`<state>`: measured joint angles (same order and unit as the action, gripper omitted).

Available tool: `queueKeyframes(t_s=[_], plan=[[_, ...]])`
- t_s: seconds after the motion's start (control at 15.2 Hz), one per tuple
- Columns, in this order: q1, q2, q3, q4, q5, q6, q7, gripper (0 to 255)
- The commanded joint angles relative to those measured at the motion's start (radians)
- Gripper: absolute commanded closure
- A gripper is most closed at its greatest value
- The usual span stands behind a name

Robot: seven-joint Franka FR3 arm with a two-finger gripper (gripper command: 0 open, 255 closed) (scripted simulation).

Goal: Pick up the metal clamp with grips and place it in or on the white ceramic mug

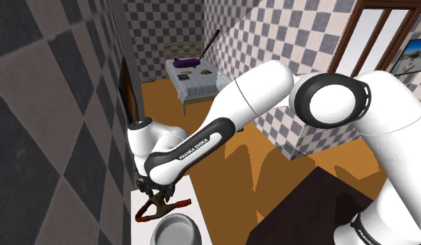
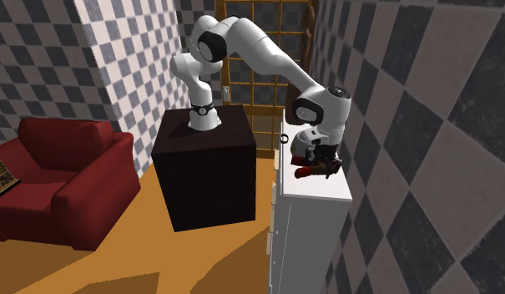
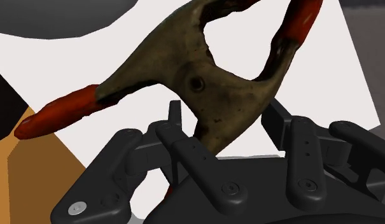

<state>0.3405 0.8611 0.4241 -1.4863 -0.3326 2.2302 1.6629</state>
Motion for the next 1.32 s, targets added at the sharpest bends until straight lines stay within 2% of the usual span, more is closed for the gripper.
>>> queueKeyframes(t_s=[0.0,1.25], plan=[[-0.004,-0.020,0.007,-0.002,0.006,-0.018,-0.002,255],[-0.032,-0.164,0.054,0.021,0.061,-0.181,-0.023,255]])
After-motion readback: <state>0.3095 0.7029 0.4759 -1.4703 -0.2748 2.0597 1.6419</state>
